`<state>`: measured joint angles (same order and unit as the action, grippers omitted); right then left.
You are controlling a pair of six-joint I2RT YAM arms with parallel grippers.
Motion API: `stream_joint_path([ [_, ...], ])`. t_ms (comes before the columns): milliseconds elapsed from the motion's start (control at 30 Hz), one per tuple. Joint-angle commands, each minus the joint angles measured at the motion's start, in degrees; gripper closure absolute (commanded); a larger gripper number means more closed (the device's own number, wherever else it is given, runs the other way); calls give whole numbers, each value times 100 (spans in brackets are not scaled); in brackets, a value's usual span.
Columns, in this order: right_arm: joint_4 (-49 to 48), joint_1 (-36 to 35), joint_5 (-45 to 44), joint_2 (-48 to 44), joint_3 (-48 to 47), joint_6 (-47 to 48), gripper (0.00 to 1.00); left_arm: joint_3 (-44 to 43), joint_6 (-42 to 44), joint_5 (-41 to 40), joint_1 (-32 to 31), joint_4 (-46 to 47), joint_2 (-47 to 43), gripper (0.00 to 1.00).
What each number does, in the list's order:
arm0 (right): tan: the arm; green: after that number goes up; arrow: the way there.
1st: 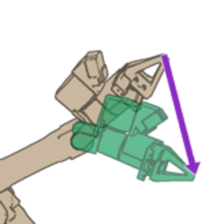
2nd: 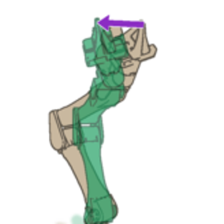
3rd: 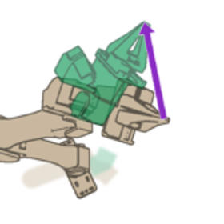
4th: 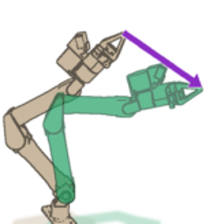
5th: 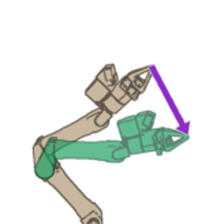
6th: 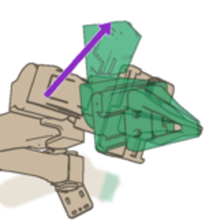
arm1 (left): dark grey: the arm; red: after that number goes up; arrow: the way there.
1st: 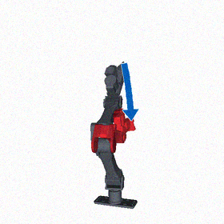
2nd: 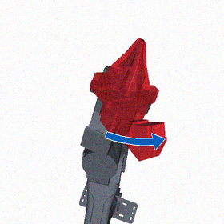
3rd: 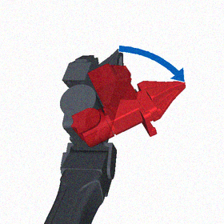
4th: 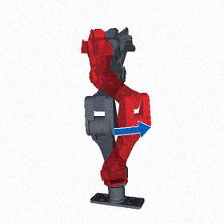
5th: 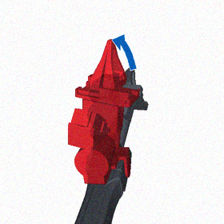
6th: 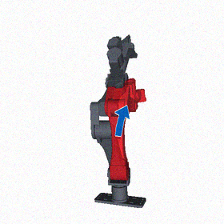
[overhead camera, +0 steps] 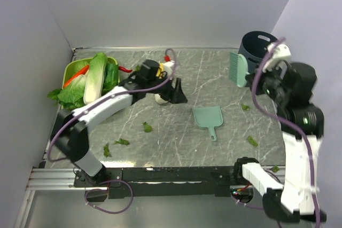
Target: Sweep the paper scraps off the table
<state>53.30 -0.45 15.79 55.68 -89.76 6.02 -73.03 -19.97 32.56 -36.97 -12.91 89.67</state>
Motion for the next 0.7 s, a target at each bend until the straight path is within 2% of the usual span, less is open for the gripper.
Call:
stream_joint_path([
  [0, -92, 10, -910, -330, 99, -399, 100, -605, -473, -1198, -372, -63, 919, 27],
  [133, -117, 18, -973, -549, 168, -541, 100, -1080, -420, -1085, -583, -151, 1596, 30],
  [233, -311, 18, -999, -813, 572, -453, 100, -1388, -752, -1163, -697, -159, 2237, 30],
  [433, -399, 220, -859, -1024, 968, -593, 100, -1512, -1026, -1252, -829, -160, 2845, 28],
  [667, -57, 502, -726, -910, 793, -655, 100, -1530, -1158, -1462, -987, -160, 3127, 29],
])
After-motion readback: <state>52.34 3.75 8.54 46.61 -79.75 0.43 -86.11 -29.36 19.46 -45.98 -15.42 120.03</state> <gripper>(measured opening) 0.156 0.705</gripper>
